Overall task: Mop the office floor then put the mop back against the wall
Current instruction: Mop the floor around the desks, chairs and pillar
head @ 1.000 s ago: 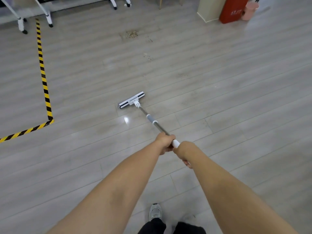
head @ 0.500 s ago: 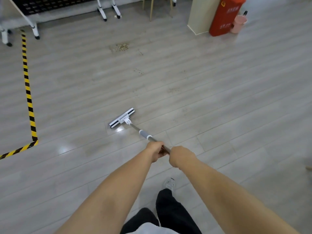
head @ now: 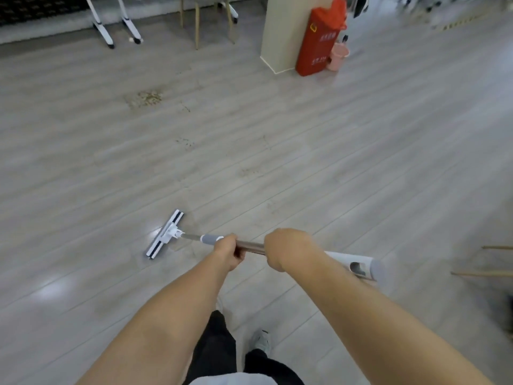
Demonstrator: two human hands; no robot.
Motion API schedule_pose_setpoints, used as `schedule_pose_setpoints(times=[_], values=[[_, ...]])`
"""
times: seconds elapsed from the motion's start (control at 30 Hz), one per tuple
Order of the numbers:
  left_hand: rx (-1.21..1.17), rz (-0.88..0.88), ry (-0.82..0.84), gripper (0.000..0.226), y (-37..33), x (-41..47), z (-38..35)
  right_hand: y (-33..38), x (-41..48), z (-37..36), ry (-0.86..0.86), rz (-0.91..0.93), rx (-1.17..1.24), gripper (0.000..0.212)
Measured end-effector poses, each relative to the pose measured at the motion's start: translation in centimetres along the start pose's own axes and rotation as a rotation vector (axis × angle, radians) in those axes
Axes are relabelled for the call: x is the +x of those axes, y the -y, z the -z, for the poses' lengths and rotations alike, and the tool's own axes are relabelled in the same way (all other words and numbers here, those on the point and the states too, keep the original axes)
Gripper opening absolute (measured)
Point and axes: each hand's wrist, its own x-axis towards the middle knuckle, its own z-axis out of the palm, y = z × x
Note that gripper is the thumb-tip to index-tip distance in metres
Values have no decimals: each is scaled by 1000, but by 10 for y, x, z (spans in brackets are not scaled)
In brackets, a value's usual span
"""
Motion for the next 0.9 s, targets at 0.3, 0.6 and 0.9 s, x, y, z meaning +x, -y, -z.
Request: schedule_pose_setpoints(times=[0.3, 0.6, 0.9], values=[[-132, -56, 24, 17, -126, -17, -9, 40, 16, 128, -137, 28, -131, 26], [-28, -186, 36, 8, -253, 0, -13, 57, 74, 197, -229, 34, -88, 27], [-2, -288, -20, 10, -408, 61, -57, 35, 213, 313, -266, 123, -84, 23]])
